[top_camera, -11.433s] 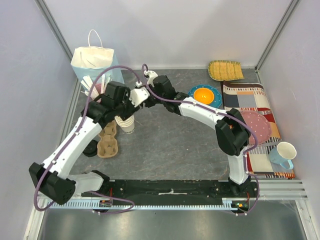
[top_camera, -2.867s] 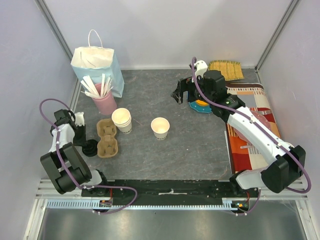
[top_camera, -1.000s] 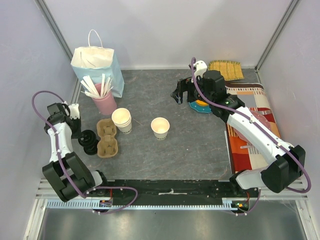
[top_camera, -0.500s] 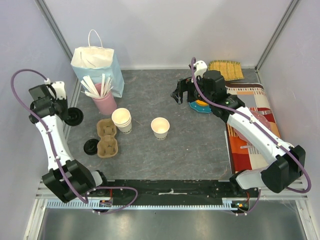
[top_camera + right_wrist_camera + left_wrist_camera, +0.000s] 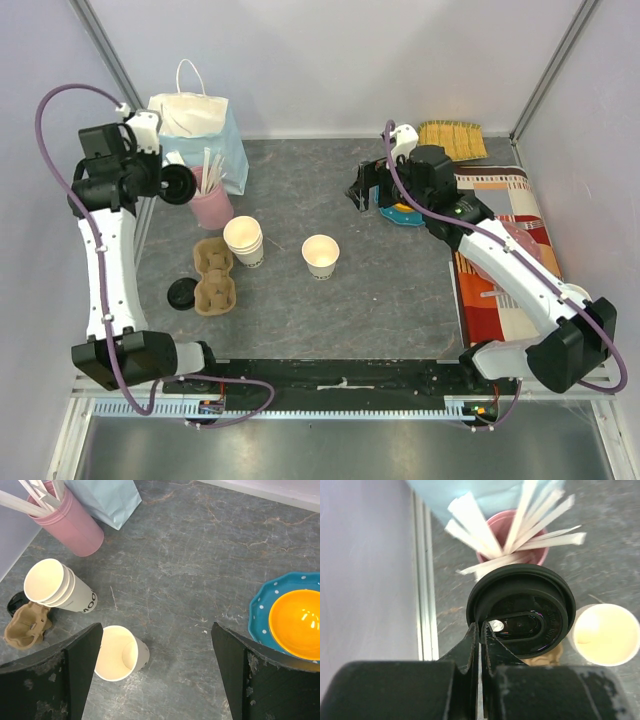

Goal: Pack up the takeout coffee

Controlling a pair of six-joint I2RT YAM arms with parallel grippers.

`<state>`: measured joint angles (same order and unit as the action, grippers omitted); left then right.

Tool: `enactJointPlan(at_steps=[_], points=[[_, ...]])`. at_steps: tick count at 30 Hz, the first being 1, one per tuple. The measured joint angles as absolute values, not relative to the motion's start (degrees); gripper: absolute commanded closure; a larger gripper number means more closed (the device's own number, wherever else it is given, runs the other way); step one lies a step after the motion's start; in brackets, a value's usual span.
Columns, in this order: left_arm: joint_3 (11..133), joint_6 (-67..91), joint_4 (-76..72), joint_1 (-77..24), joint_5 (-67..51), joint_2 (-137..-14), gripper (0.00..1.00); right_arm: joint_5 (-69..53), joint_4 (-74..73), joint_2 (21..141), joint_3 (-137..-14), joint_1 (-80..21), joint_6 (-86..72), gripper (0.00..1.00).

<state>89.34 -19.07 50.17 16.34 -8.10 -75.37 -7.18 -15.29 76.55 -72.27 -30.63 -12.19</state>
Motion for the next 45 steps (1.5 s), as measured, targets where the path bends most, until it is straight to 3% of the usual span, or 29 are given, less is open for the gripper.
enactJointPlan(at_steps=[15,24,45], points=[[98.48,-18.90,59.31,-14.57,-7.79,-80.55,0.98,-5.69,-15.42,76.55,-69.73,-29.19,-14.06,0.02],[99.02,-19.86,63.26,-35.16,-7.29,-91.64,0.98,-6.09,-15.44,76.60,-65.23,-26.52,-17.32,0.02],[97.10,-20.23,60.05,-41.98,-1.45,-100.73,0.98,-11.31,-8.32,73.60,-52.10,-21.67,-24.73,0.02]])
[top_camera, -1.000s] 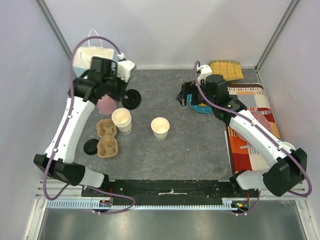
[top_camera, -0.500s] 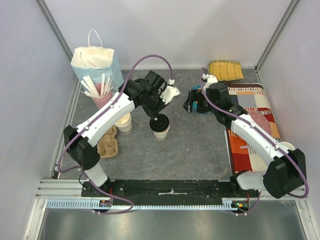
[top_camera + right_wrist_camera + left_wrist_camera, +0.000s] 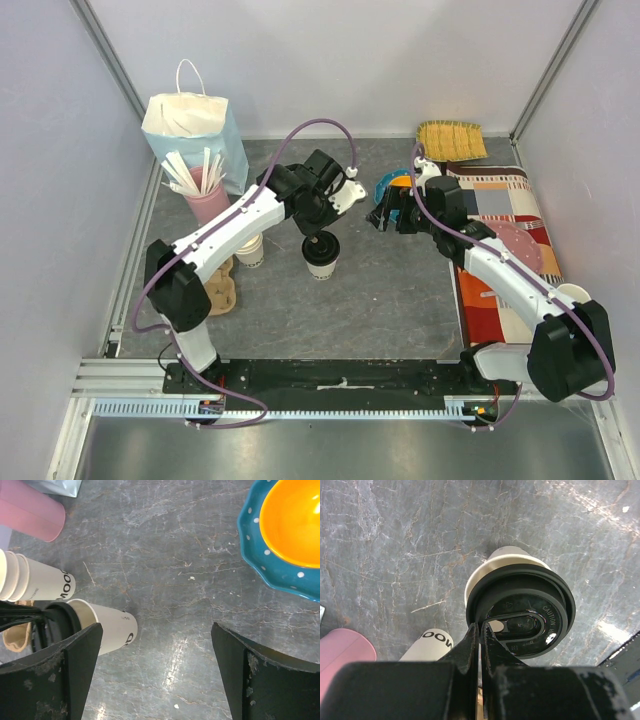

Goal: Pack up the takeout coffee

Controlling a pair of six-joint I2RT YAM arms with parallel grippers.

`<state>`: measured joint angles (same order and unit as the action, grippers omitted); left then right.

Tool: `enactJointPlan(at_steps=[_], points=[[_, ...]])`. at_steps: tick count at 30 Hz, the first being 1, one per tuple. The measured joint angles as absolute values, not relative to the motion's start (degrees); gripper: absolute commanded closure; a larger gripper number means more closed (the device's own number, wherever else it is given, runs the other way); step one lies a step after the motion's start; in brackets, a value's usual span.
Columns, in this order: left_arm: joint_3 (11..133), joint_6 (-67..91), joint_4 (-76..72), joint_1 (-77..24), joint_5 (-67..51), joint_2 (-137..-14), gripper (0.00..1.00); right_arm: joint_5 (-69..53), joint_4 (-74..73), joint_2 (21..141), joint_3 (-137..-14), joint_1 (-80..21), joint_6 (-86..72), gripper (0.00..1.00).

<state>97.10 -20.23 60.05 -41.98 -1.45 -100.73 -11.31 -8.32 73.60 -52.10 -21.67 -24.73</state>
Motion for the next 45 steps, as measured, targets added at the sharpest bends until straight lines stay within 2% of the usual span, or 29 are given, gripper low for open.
enactJointPlan(at_steps=[28,38,45], points=[[96.23,-20.67,58.39,-41.98,0.40,-104.36,0.98,-19.27,1.10,78.02,-49.28,-22.50,-31.16,0.06],[95.90,-20.60,58.26,-41.56,-0.05,-104.42,0.98,-23.68,7.11,81.73,-47.37,-25.58,-34.94,0.18],[95.48,-20.56,58.41,-41.10,-0.19,-104.42,0.98,-25.67,10.00,83.11,-45.89,-26.92,-37.17,0.18]])
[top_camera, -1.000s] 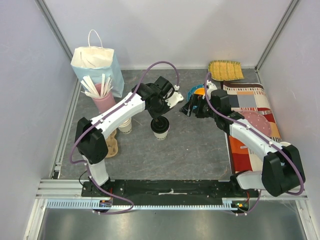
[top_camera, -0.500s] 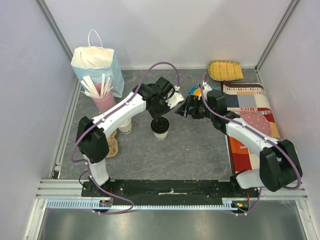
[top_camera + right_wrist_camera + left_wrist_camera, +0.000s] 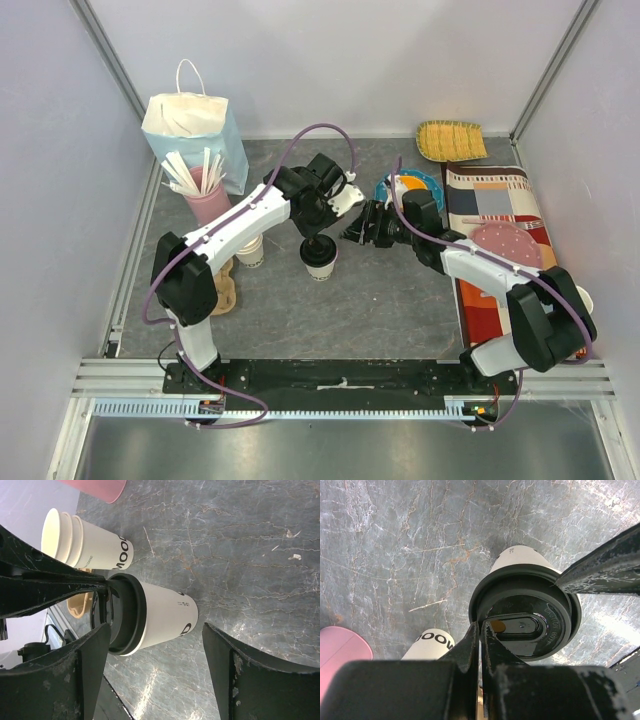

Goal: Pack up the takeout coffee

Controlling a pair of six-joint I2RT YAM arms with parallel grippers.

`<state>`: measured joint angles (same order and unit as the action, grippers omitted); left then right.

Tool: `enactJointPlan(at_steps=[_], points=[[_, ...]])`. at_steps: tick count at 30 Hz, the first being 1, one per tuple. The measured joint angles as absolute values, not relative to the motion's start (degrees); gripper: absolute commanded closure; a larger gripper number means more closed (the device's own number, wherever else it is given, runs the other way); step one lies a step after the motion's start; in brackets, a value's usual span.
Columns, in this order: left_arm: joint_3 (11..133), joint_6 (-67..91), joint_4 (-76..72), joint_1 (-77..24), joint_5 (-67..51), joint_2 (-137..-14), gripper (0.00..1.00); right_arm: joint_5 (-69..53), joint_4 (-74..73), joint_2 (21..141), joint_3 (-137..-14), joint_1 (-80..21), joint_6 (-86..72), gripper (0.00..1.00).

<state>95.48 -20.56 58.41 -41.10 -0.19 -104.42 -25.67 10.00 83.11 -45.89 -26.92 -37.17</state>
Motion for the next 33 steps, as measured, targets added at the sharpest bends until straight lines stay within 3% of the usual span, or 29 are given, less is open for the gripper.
enactJointPlan(at_steps=[15,27,30,33], points=[[95.48,-19.99,58.30,-40.99,-2.20,-104.40,0.98,-26.74,10.44,84.71,-45.76,-30.26,-37.63,0.18],[95.48,-19.94,58.39,-42.13,-5.10,-104.31,0.98,-26.68,13.28,86.98,-44.80,-31.90,-39.31,0.34],[95.39,-19.86,58.37,-42.13,-5.52,-104.25,0.93,-26.70,13.45,86.96,-44.31,-31.90,-39.55,0.39],[95.24,-19.75,58.41,-42.11,-5.85,-104.03,0.80,-26.68,14.00,86.83,-44.23,-32.05,-39.66,0.41]])
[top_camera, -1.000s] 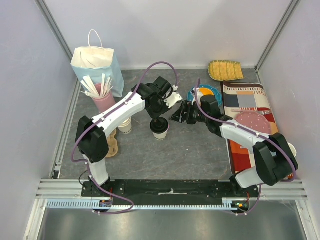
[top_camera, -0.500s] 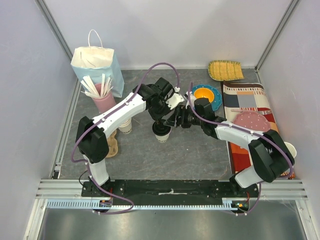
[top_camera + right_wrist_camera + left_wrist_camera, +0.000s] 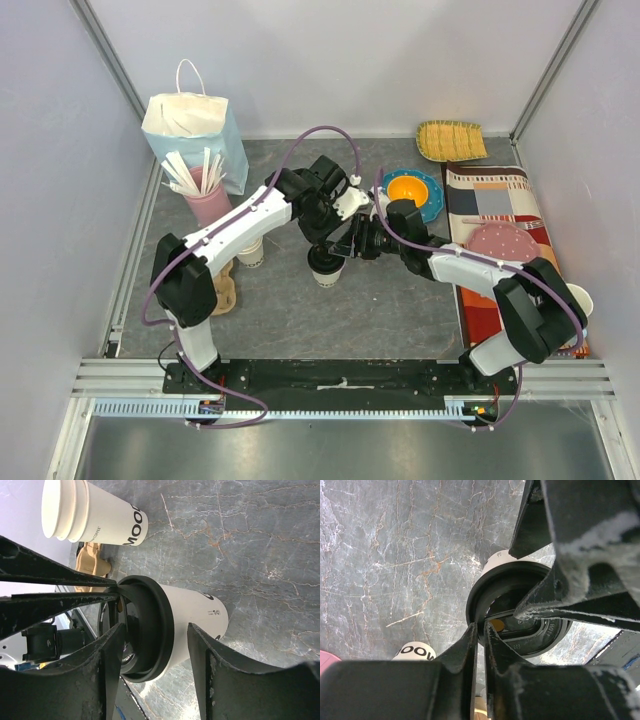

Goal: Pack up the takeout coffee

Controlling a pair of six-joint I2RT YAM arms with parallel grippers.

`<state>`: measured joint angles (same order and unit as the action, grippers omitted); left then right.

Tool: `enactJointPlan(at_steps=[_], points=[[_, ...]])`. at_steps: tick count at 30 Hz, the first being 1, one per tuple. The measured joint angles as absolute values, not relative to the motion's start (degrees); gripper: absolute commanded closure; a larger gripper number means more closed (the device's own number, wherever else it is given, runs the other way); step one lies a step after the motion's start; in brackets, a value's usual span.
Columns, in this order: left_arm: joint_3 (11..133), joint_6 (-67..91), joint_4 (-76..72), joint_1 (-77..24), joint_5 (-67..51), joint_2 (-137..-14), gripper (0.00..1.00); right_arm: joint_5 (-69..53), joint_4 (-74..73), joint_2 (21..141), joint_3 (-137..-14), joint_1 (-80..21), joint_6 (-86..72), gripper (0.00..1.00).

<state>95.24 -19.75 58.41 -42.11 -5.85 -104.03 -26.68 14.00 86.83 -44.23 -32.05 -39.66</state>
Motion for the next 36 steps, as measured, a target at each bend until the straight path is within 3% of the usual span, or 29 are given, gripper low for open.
enactJointPlan(at_steps=[1,4,11,18,26,27,28,36], points=[[95.22,-19.70,58.39,-42.09,-6.07,-103.96,0.73,-26.65,14.11,86.72,-44.14,-32.08,-39.64,0.41],[95.20,-19.35,58.43,-42.13,-6.70,-103.50,0.62,-26.46,14.33,86.37,-43.77,-32.05,-39.68,0.44],[95.15,-19.20,58.46,-42.13,-7.66,-101.47,0.52,-25.80,14.79,85.52,-43.07,-32.05,-39.66,0.46],[94.32,-19.07,58.30,-42.06,-9.74,-98.56,0.33,-24.86,14.46,84.71,-42.85,-32.45,-39.07,0.44],[84.53,-19.05,54.89,-38.19,-18.41,-92.84,0.21,-23.46,14.17,84.55,-42.85,-34.57,-38.59,0.41],[83.02,-19.16,54.02,-37.74,-18.94,-92.12,0.07,-23.42,14.11,84.55,-42.85,-34.65,-38.57,0.40],[81.19,-19.22,52.95,-37.15,-19.75,-91.15,0.01,-23.38,14.09,84.55,-42.85,-34.68,-38.54,0.40],[67.94,-19.77,40.29,-37.08,-25.19,-81.54,0.00,-22.96,14.06,84.55,-42.87,-34.72,-38.22,0.39]])
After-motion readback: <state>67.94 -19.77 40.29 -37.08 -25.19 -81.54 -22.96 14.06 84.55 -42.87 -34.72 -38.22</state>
